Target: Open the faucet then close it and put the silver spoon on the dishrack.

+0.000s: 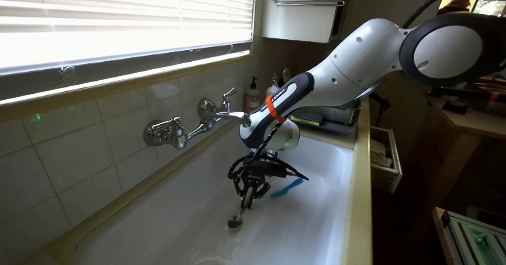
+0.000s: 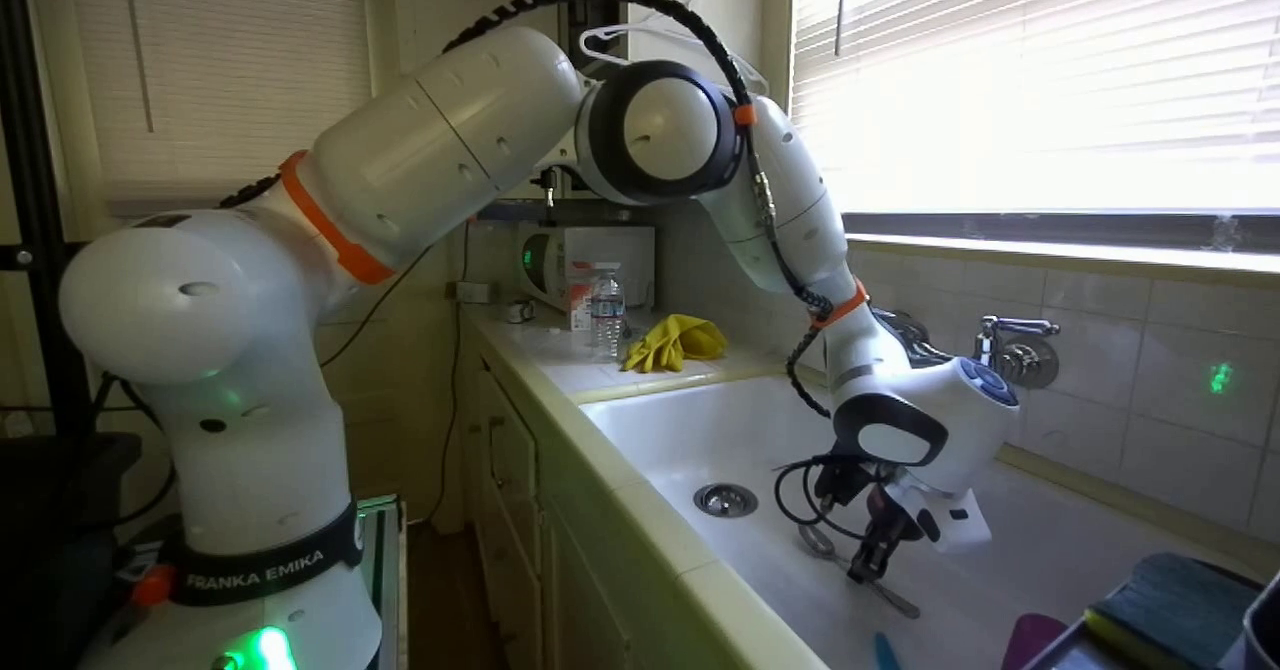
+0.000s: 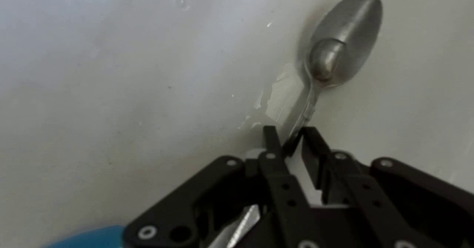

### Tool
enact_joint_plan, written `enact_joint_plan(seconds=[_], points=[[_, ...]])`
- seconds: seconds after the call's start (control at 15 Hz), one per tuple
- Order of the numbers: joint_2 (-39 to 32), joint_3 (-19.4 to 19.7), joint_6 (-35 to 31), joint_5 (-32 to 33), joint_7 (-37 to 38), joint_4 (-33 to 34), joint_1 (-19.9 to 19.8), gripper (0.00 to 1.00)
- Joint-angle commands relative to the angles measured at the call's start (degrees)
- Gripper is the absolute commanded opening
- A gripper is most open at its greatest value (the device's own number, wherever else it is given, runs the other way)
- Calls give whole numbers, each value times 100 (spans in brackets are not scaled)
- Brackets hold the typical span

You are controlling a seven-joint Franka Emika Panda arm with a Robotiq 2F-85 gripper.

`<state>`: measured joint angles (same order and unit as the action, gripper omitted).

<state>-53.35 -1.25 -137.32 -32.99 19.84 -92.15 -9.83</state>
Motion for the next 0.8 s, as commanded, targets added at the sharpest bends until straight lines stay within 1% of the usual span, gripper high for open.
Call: enact_joint_plan(seconds=[0.0, 0.07, 0.13, 0.33, 0.6, 0.73], points=[[-179, 32, 31, 26, 72, 212, 35, 0], [-187, 44, 56, 42, 89, 235, 39, 0], [-194, 46, 75, 48, 89, 248, 34, 3], [-138, -7, 155, 12, 8, 242, -32, 3], [58, -14, 567, 99, -112, 155, -88, 3], [173, 16, 648, 108, -140, 105, -73, 3]])
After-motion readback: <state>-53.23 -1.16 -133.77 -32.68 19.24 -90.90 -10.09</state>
